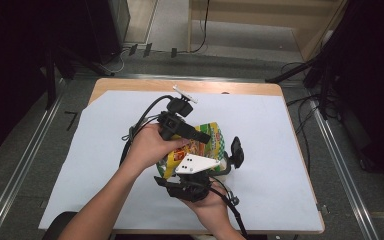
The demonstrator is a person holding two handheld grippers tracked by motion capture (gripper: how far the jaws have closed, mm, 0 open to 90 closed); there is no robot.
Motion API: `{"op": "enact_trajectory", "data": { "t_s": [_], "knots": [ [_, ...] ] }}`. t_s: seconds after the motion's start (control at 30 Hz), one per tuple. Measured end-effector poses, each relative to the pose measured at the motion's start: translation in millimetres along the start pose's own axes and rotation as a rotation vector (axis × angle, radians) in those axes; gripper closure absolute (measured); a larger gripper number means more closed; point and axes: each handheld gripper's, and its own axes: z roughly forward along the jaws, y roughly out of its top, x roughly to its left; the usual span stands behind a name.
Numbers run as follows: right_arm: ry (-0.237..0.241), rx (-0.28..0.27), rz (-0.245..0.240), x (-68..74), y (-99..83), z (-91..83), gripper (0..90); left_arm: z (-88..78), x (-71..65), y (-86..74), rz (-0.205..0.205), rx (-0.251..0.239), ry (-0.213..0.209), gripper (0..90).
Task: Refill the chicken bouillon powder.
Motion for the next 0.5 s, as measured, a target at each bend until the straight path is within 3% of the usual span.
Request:
{"op": "enact_trajectory", "data": {
  "t_s": [0.2,0.5],
  "knots": [
    [-0.003,0.020,0.014,-3.8,-4.9,3.3,67.0,7.2,7.2,-0.6,-0.017,0.017,-0.014,69.0],
    [-0.002,0.012,0.007,-2.9,-3.0,1.4,67.0,3.5,2.5,-0.3,-0.003,0.001,-0.007,68.7]
  ]
}}
